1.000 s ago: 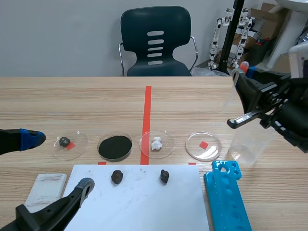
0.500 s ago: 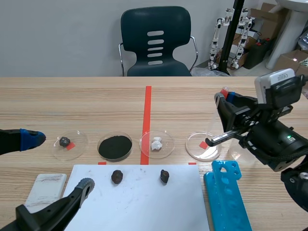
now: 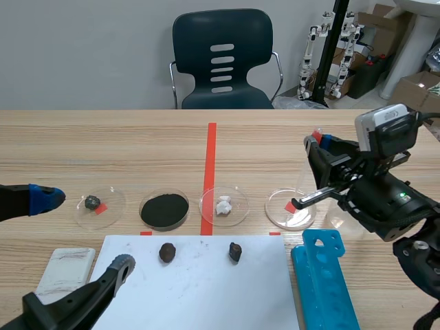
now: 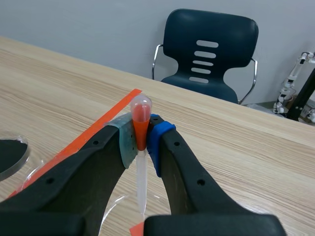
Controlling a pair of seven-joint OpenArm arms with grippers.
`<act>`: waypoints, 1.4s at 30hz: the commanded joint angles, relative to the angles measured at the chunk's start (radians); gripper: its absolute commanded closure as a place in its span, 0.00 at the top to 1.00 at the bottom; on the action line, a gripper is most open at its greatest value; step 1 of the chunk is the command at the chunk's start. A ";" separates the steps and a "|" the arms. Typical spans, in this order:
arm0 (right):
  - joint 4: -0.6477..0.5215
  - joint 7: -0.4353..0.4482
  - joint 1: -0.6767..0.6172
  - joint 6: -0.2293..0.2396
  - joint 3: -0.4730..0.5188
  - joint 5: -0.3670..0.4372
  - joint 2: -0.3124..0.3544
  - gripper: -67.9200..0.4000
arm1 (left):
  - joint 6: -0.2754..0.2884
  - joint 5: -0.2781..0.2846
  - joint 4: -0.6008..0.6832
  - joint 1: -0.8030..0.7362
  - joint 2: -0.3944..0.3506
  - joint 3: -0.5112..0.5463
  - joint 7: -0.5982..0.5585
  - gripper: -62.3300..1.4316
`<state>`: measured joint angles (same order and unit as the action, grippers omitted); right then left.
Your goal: Draw acid from the petri dish
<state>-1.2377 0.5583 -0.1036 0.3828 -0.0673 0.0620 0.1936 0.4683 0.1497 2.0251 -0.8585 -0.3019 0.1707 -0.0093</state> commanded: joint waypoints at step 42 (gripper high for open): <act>0.073 -0.006 0.048 0.003 0.002 -0.032 -0.039 0.05 | -0.002 0.010 0.018 -0.003 0.002 -0.006 -0.016 1.00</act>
<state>-1.1618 0.5407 -0.0776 0.3859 -0.0673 0.0219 0.1497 0.4683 0.1497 2.0251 -0.8585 -0.3019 0.1707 -0.0093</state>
